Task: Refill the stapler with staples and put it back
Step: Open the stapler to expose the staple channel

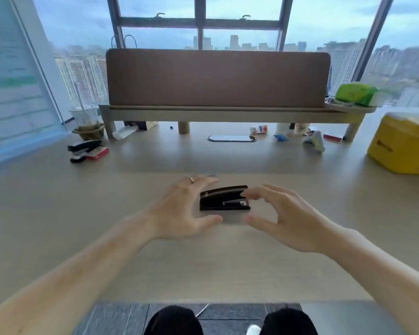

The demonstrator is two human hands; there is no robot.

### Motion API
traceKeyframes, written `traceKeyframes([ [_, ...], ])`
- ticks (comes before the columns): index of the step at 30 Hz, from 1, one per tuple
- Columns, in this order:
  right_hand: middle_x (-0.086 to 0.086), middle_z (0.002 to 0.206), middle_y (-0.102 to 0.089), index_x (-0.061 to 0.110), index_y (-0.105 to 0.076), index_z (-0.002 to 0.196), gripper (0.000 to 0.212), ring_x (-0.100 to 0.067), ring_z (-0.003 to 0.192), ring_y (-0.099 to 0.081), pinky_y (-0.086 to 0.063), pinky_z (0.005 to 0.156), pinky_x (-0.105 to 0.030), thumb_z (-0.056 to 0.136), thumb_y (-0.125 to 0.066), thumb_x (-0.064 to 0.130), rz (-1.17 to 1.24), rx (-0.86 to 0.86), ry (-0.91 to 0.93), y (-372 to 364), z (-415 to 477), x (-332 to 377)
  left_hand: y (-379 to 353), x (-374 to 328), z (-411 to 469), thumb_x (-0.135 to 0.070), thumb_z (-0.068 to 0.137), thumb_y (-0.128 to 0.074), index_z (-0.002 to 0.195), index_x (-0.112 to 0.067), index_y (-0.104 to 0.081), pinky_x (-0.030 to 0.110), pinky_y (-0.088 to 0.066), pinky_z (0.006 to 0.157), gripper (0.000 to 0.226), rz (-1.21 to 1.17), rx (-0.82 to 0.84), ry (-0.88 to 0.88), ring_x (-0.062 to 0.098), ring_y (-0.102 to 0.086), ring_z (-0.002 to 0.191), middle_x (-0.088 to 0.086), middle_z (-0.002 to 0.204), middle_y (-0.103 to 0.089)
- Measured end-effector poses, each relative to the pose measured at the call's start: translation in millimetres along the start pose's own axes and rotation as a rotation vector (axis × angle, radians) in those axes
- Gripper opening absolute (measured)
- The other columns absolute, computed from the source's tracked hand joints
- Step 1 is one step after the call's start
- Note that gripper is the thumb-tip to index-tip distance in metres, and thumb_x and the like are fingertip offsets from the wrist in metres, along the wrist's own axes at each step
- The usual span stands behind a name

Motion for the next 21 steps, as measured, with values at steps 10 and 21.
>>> traceKeyframes([
  [10, 0.01, 0.094, -0.066, 0.025, -0.063, 0.096, 0.028, -0.015, 0.087, -0.063, -0.053, 0.079, -0.035, 0.089, -0.066, 0.052, 0.039, -0.113, -0.089, -32, 1, -42, -42, -8, 41, -0.038, 0.094, -0.07, 0.138, -0.025, -0.059, 0.035, -0.049, 0.103, 0.047, -0.059, -0.045, 0.06, 0.021, -0.063, 0.124, -0.003, 0.133, -0.069],
  [21, 0.007, 0.097, -0.08, 0.026, -0.063, 0.119, 0.045, -0.012, 0.072, -0.072, -0.057, 0.07, -0.021, 0.08, -0.087, 0.026, 0.439, -0.145, -0.183, -51, 30, -57, -46, -30, 47, -0.056, 0.091, -0.063, 0.127, -0.031, -0.059, 0.036, -0.054, 0.086, 0.044, 0.046, -0.079, -0.011, 0.021, -0.068, 0.109, -0.008, 0.123, -0.07],
])
Point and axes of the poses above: each hand's wrist, its own z-axis towards the middle knuckle, its own y-axis out of the back of the hand, x = y × z, the point moved 6 cm from there along z, towards the middle knuckle
